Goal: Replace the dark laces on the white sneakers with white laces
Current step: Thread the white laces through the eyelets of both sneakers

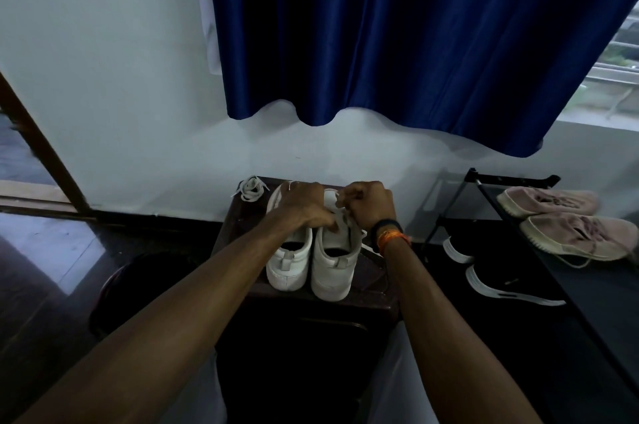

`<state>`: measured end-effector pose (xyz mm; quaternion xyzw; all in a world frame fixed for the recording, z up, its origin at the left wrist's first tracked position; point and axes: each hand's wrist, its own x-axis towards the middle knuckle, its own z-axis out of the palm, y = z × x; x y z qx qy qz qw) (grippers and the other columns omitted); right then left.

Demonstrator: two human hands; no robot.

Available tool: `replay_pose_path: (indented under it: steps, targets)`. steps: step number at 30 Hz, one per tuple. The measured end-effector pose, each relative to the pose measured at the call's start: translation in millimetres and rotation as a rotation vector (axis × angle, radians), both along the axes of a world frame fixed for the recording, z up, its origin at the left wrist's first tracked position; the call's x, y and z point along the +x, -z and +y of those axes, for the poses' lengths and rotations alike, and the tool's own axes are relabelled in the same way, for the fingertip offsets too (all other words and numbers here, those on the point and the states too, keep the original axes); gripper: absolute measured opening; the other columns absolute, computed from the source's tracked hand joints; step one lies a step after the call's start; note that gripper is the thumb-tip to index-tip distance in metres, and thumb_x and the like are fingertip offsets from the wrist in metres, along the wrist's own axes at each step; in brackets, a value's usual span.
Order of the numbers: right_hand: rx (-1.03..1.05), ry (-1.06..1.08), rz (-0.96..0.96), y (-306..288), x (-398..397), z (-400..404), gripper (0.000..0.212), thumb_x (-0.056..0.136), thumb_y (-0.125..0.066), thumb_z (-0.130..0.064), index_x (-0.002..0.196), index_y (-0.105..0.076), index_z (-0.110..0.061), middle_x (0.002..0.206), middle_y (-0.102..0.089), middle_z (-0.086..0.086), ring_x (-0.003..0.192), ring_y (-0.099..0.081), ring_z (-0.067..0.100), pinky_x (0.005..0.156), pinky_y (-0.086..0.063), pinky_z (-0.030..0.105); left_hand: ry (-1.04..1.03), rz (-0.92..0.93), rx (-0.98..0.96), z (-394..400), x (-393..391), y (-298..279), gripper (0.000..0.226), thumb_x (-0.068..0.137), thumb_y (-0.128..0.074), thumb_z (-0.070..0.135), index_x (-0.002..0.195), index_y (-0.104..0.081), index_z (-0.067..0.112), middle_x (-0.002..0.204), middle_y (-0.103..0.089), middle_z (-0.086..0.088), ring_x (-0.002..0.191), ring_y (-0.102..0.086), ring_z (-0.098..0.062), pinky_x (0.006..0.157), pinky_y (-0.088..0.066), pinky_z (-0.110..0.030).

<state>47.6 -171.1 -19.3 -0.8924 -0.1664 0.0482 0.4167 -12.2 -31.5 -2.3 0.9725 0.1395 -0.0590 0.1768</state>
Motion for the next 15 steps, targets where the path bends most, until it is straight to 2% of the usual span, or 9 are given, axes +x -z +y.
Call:
replay_pose_path:
  steps: [3,5,6,7,9,10,12,14,15]
  targets:
    - [-0.069,0.009,-0.007,2.3,1.1,5.0,0.021,0.08,-0.075,-0.026,0.069,-0.074,-0.043,0.078,-0.076,-0.011,0.081,-0.071,0.015,0.083,-0.06,0.037,-0.079,-0.014,-0.091,2.7,-5.0,-3.2,0.021,0.064,-0.073,0.031,0.076,-0.065,0.015,0.076,-0.066,-0.001,0.091,-0.066,-0.025,0.09,-0.045,-0.035]
    - [-0.129,-0.001,-0.008,0.8,2.9,7.0,0.006,0.076,-0.077,-0.032,0.078,-0.079,-0.037,0.082,-0.077,-0.009,0.083,-0.071,0.017,0.084,-0.06,0.037,-0.097,-0.004,-0.166,4.9,-5.7,-3.7,0.033,0.055,-0.064,0.032,0.081,-0.073,0.014,0.08,-0.071,-0.001,0.09,-0.067,-0.024,0.092,-0.049,-0.037]
    - [-0.177,-0.01,-0.005,2.4,4.8,7.5,0.006,0.074,-0.076,-0.034,0.079,-0.079,-0.036,0.082,-0.077,-0.007,0.083,-0.071,0.018,0.084,-0.06,0.038,-0.104,-0.003,-0.188,6.0,-5.1,-3.5,0.039,0.053,-0.062,0.032,0.084,-0.075,0.014,0.083,-0.073,-0.001,0.089,-0.067,-0.023,0.091,-0.052,-0.037]
    - [-0.215,-0.018,0.005,3.1,5.4,7.8,0.007,0.071,-0.075,-0.037,0.077,-0.079,-0.037,0.081,-0.076,-0.007,0.081,-0.07,0.018,0.084,-0.06,0.038,-0.126,0.003,-0.206,6.0,-4.9,-4.2,0.035,0.054,-0.065,0.031,0.083,-0.075,0.014,0.082,-0.073,-0.002,0.087,-0.068,-0.023,0.085,-0.053,-0.035]
    - [-0.247,-0.024,0.028,9.4,9.9,8.3,0.01,0.065,-0.072,-0.043,0.072,-0.077,-0.041,0.077,-0.075,-0.007,0.079,-0.07,0.019,0.082,-0.061,0.038,-0.168,-0.001,-0.23,6.8,-3.9,-5.2,0.013,0.064,-0.073,0.021,0.068,-0.066,0.011,0.071,-0.066,-0.002,0.076,-0.065,-0.023,0.066,-0.049,-0.029]
    - [-0.248,-0.02,0.032,11.4,11.7,9.1,0.013,0.062,-0.07,-0.046,0.073,-0.077,-0.041,0.077,-0.075,-0.006,0.078,-0.07,0.02,0.081,-0.061,0.039,-0.184,0.002,-0.261,8.1,-2.1,-6.4,0.017,0.068,-0.074,0.017,0.061,-0.059,0.012,0.064,-0.061,-0.001,0.07,-0.062,-0.022,0.059,-0.044,-0.027]
    - [-0.285,-0.03,0.035,-0.7,2.0,11.6,0.023,0.063,-0.074,-0.046,0.082,-0.08,-0.033,0.085,-0.076,-0.001,0.085,-0.07,0.024,0.082,-0.061,0.039,-0.214,0.015,-0.325,10.0,-0.6,-11.0,0.022,0.072,-0.073,0.014,0.058,-0.056,0.013,0.059,-0.055,0.0,0.062,-0.056,-0.019,0.055,-0.039,-0.025]
    - [-0.347,-0.054,0.026,-3.3,-0.8,13.8,0.024,0.076,-0.079,-0.035,0.095,-0.081,-0.02,0.099,-0.074,0.006,0.098,-0.067,0.027,0.089,-0.057,0.034,-0.239,0.04,-0.374,12.7,1.5,-12.6,0.015,0.07,-0.075,0.011,0.063,-0.061,0.01,0.064,-0.058,-0.003,0.063,-0.055,-0.018,0.056,-0.04,-0.025]
    - [-0.359,-0.055,0.021,-3.6,-2.2,14.3,0.023,0.081,-0.078,-0.03,0.098,-0.08,-0.016,0.103,-0.074,0.008,0.101,-0.066,0.027,0.087,-0.053,0.029,-0.251,0.051,-0.395,13.9,2.7,-13.5,0.011,0.068,-0.076,0.009,0.067,-0.065,0.008,0.07,-0.062,-0.006,0.066,-0.058,-0.02,0.058,-0.042,-0.026]
